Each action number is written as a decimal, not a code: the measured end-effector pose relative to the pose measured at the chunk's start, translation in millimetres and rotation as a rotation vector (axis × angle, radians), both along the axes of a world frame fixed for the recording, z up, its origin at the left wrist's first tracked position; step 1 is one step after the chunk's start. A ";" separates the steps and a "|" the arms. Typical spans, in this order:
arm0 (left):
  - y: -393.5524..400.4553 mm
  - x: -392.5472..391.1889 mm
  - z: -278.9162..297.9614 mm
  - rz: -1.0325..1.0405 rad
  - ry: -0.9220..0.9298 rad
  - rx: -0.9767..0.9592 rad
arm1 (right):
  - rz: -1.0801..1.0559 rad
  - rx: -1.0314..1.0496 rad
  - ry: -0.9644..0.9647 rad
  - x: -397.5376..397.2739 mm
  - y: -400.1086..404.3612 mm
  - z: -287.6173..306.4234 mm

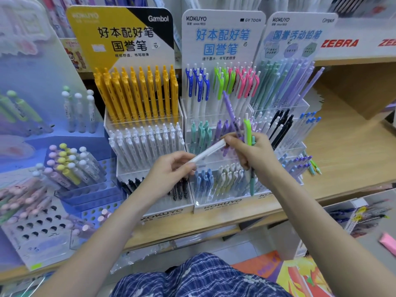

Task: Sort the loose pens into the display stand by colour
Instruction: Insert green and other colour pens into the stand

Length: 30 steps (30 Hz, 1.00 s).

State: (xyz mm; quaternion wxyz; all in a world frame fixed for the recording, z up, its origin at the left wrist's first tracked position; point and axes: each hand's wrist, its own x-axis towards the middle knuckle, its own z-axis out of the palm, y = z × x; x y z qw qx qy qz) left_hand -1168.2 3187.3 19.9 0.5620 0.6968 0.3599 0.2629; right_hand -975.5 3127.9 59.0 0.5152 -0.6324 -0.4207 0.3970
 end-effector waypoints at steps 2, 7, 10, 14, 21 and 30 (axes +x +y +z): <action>2.2 -13.5 -2.9 0.017 -0.029 -0.047 | 0.030 0.026 -0.061 -5.0 5.7 6.1; 12.0 -35.7 -9.5 0.192 0.270 0.275 | 0.095 0.243 -0.512 -29.5 33.9 27.9; 17.2 -51.5 -21.4 0.226 0.609 0.457 | 0.175 0.416 -0.883 -38.4 51.2 27.5; 17.9 -60.8 -38.0 0.174 0.728 0.525 | 0.284 0.448 -1.050 -46.4 59.4 11.3; 20.5 -58.8 -40.8 0.204 0.730 0.538 | 0.367 0.403 -1.133 -45.2 55.9 12.2; 20.9 -56.8 -39.4 0.224 0.736 0.550 | 0.386 0.073 -1.303 -70.2 86.1 6.9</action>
